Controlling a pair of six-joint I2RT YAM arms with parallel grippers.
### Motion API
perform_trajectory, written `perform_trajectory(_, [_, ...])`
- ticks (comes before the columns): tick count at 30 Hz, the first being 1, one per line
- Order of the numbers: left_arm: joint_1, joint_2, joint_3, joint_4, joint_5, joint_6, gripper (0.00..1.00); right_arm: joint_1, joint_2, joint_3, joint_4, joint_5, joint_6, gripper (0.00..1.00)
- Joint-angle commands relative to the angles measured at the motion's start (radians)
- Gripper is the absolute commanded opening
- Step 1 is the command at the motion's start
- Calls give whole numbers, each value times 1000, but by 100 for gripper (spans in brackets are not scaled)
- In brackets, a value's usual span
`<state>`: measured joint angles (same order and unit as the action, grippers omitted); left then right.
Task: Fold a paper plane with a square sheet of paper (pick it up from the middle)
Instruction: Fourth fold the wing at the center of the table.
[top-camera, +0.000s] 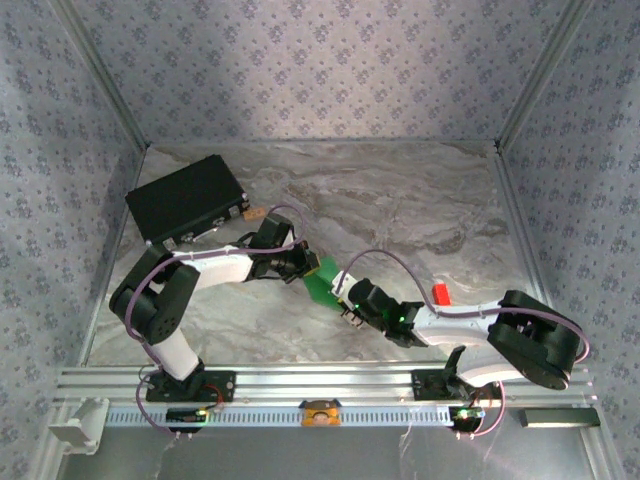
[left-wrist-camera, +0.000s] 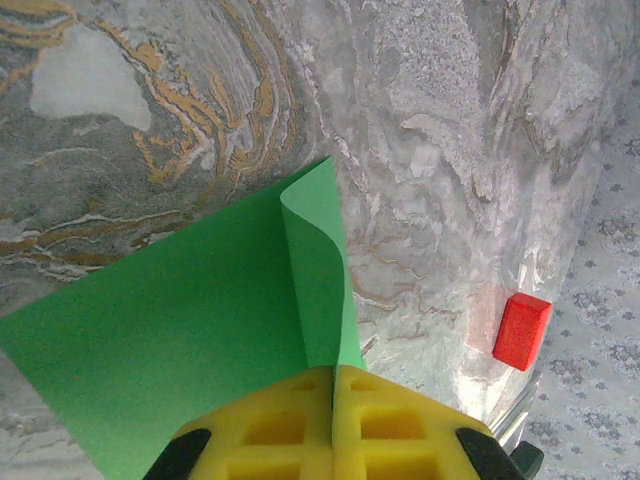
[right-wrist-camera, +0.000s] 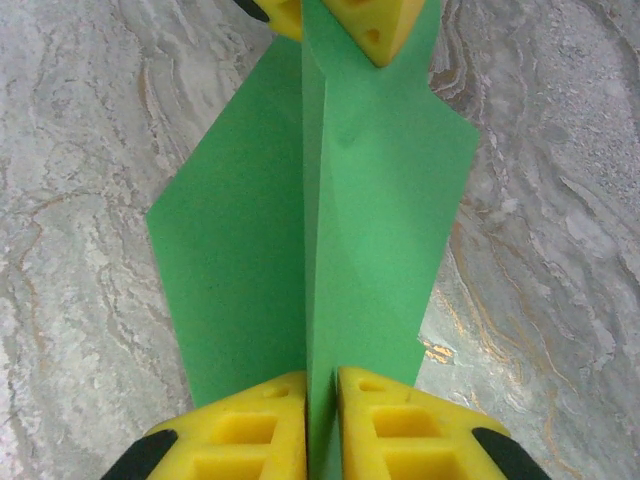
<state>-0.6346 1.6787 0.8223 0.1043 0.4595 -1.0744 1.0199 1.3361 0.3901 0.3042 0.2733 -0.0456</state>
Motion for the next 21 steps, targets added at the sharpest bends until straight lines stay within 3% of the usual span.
perform_trajectory(1, [2, 12, 29, -16, 12, 10, 0, 6, -7, 14, -18, 0, 12, 17])
perform_trajectory(21, [2, 17, 29, -14, 16, 11, 0, -6, -11, 4, 38, -35, 45, 24])
